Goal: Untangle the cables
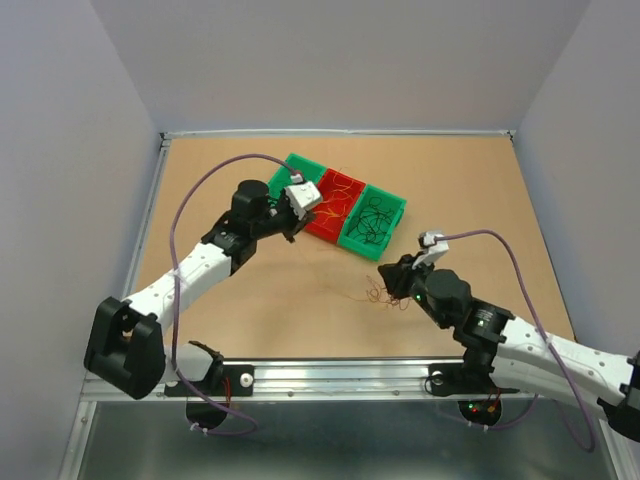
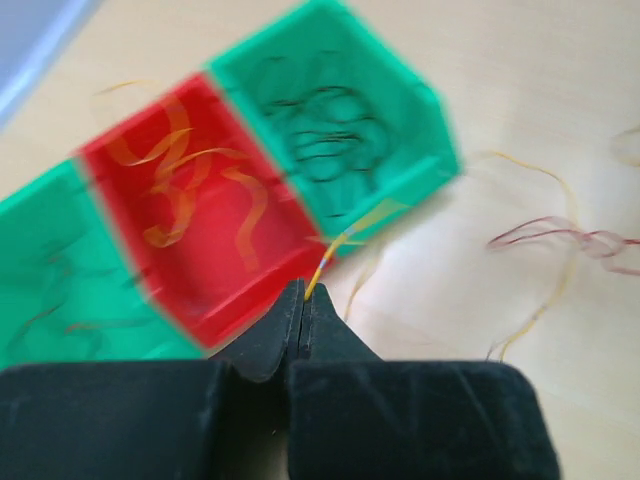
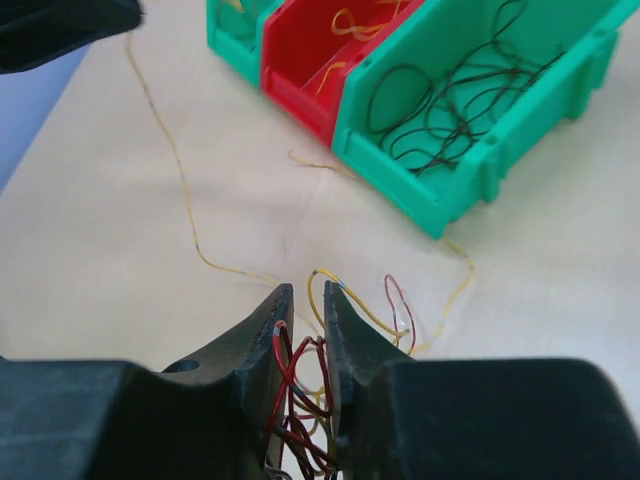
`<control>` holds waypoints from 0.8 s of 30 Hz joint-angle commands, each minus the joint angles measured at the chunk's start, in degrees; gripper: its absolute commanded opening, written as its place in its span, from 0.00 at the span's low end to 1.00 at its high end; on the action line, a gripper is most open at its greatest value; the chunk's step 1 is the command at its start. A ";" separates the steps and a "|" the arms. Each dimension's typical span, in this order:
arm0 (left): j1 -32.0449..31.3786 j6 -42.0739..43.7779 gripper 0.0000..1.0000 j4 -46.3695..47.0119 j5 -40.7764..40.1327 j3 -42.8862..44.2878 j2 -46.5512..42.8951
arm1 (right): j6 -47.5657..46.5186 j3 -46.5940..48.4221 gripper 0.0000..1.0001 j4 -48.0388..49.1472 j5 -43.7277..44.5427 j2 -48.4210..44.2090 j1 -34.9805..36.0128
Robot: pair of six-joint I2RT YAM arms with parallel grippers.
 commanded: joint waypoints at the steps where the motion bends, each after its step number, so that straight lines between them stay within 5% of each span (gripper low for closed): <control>1: 3.35 -5.65 0.00 6.12 -7.20 -0.82 -8.51 | 5.07 0.71 0.21 -11.03 12.44 -10.33 0.33; 9: 5.38 -6.54 0.00 9.20 -8.79 -5.57 -19.43 | 10.70 -1.04 0.24 -20.29 26.42 -23.72 0.33; 11: 5.38 -6.19 0.00 9.20 -7.48 -5.75 -19.70 | 11.05 -1.49 0.37 -20.38 28.34 -24.86 0.33; 13: 5.38 -6.19 0.00 8.85 -5.81 -5.57 -19.09 | 11.58 -1.49 0.68 -20.46 29.06 -24.87 0.33; 17: 5.38 -5.92 0.00 8.50 -6.93 -4.87 -18.12 | 11.58 -0.61 0.89 -20.46 29.23 -22.15 0.33; 21: 6.08 -7.85 0.00 9.11 -18.96 -3.99 -17.94 | 10.71 0.53 0.91 -20.38 28.62 -18.99 0.33; 24: 9.24 -10.49 0.00 11.57 -19.71 -4.87 -19.43 | 5.56 0.89 0.86 -18.28 20.68 -15.48 0.33</control>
